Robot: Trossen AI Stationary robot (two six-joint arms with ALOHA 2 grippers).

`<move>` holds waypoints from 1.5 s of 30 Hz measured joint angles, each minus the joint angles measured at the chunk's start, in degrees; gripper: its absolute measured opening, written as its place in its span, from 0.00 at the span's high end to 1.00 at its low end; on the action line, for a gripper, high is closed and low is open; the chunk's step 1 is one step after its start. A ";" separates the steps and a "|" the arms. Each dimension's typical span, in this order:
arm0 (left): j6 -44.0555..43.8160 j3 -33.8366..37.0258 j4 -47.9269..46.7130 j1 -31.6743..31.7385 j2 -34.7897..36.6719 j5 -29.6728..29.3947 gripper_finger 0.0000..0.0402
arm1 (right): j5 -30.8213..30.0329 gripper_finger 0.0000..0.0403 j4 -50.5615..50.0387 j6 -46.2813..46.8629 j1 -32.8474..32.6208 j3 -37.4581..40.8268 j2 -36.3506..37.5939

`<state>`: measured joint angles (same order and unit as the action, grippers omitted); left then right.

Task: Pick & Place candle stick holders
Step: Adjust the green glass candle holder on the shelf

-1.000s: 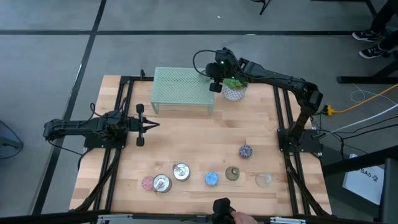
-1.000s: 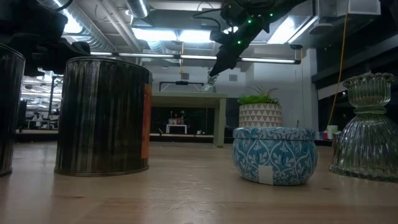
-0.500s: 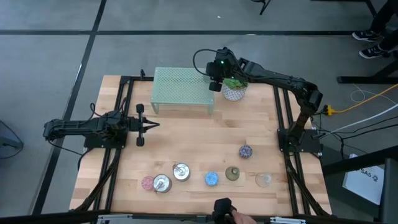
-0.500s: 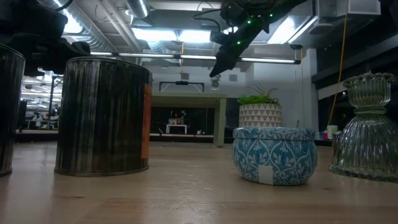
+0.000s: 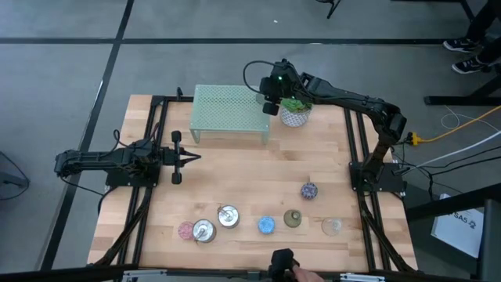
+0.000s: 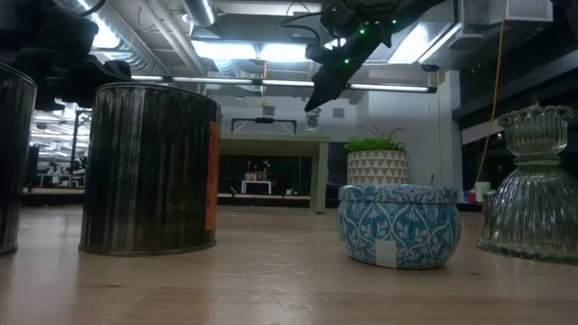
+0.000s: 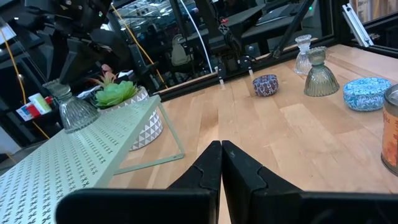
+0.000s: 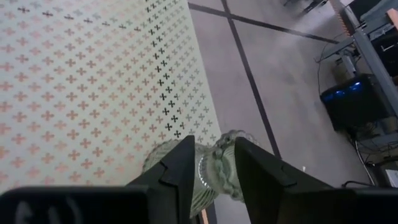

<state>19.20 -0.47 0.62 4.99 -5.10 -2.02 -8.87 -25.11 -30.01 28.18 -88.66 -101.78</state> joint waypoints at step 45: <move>0.01 -0.02 -0.02 -0.02 0.00 0.00 0.99 | 3.98 0.94 -0.31 -9.78 -1.57 0.04 0.07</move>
<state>19.21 -0.49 0.60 4.97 -5.10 -2.02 -4.89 -25.42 -39.79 26.62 -88.62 -101.71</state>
